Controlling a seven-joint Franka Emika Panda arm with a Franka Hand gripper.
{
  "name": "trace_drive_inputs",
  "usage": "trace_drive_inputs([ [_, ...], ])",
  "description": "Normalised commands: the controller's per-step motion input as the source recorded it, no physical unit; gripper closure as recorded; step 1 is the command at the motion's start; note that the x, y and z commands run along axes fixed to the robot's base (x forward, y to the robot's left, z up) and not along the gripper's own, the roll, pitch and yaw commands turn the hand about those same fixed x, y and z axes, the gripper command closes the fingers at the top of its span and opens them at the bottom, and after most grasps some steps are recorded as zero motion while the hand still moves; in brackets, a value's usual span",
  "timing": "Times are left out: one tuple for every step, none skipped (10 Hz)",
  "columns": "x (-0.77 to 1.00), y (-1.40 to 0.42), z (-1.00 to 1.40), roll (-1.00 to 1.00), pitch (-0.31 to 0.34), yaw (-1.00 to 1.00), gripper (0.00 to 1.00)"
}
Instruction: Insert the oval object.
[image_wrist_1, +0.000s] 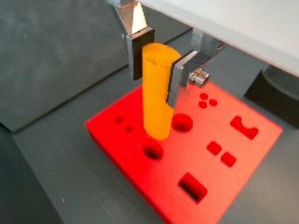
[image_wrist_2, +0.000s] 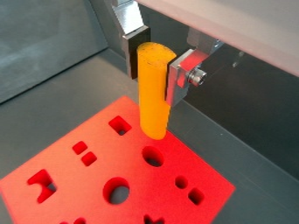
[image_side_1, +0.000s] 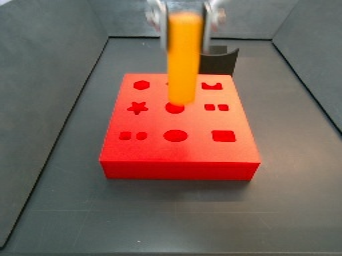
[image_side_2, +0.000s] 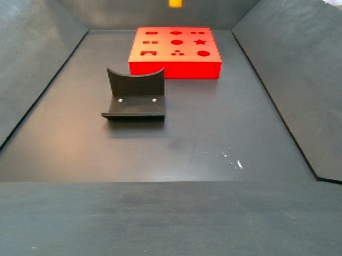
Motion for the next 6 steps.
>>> trace_drive_inputs([
  [0.00, 0.13, -0.79, 0.00, -0.121, -0.01, 1.00],
  [-0.21, 0.36, -0.72, -0.12, -0.117, -0.16, 1.00],
  [-0.27, 0.40, -0.43, -0.33, -0.197, -0.14, 1.00],
  [-0.25, 0.23, 0.00, -0.46, -0.341, -0.02, 1.00],
  [-0.06, 0.00, 0.04, -0.44, -0.419, 0.00, 1.00],
  [0.26, -0.02, -0.05, -0.30, -0.277, 0.01, 1.00],
])
